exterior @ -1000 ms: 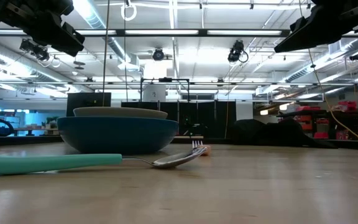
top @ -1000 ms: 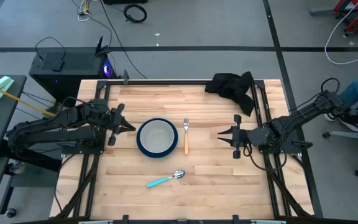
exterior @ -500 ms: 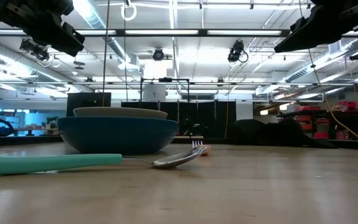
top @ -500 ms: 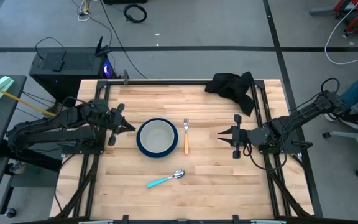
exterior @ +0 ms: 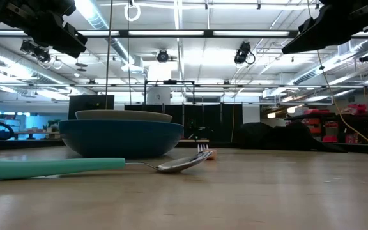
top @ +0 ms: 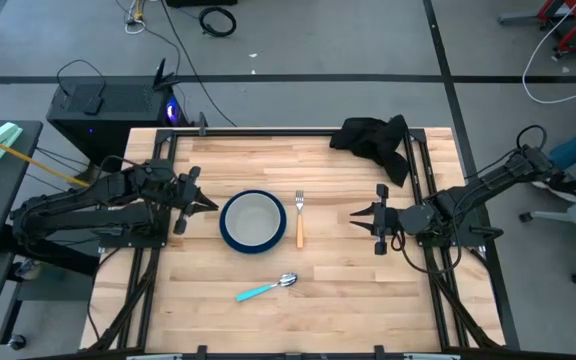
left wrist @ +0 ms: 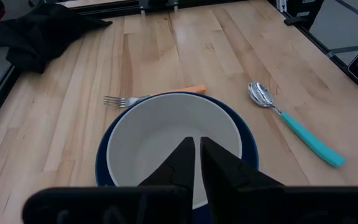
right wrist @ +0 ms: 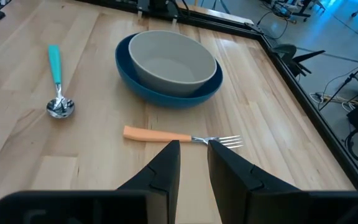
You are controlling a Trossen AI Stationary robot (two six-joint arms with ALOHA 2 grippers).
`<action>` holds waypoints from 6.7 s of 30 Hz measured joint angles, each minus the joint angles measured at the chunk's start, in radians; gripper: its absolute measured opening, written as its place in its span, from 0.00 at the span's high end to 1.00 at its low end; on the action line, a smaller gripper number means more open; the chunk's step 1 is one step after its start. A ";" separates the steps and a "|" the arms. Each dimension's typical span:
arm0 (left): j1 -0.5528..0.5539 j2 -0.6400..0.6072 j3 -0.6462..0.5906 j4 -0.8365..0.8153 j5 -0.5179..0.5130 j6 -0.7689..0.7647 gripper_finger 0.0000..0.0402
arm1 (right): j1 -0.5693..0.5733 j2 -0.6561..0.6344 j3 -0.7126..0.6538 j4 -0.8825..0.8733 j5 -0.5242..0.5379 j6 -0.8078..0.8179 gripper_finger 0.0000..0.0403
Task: Set table place
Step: Put the blue spoon into the gray bowl on the table
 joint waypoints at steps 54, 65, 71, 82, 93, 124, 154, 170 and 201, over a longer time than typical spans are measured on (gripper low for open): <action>0.000 0.000 0.000 0.000 0.000 0.000 0.93 | 0.000 -0.003 0.061 -0.026 0.000 0.076 0.78; 0.000 0.000 0.000 0.000 0.000 0.000 0.92 | 0.000 0.000 0.061 -0.027 0.000 0.122 0.78; 0.000 0.000 0.000 0.000 0.000 0.000 0.93 | 0.000 0.000 0.061 -0.025 0.000 0.122 0.78; 0.000 0.000 0.000 0.000 0.000 0.000 0.91 | 0.000 0.000 0.061 -0.025 0.000 0.122 0.78; 0.000 0.000 0.000 0.000 0.000 0.000 0.94 | 0.000 0.000 0.061 -0.025 0.000 0.121 0.78; -0.113 -0.001 -0.001 1.230 0.323 -0.929 0.98 | 0.000 0.000 0.061 -0.024 0.000 0.121 0.78; -0.580 0.565 0.564 -0.289 -0.245 -0.800 0.94 | 0.000 0.000 0.061 -0.025 0.000 0.121 0.78; -0.654 1.000 0.521 -0.200 -0.248 -0.766 0.86 | 0.000 0.000 0.061 -0.025 0.000 0.121 0.78; -0.736 1.155 0.521 0.141 -0.251 -0.730 0.70 | 0.000 0.000 0.060 -0.026 0.000 0.121 0.78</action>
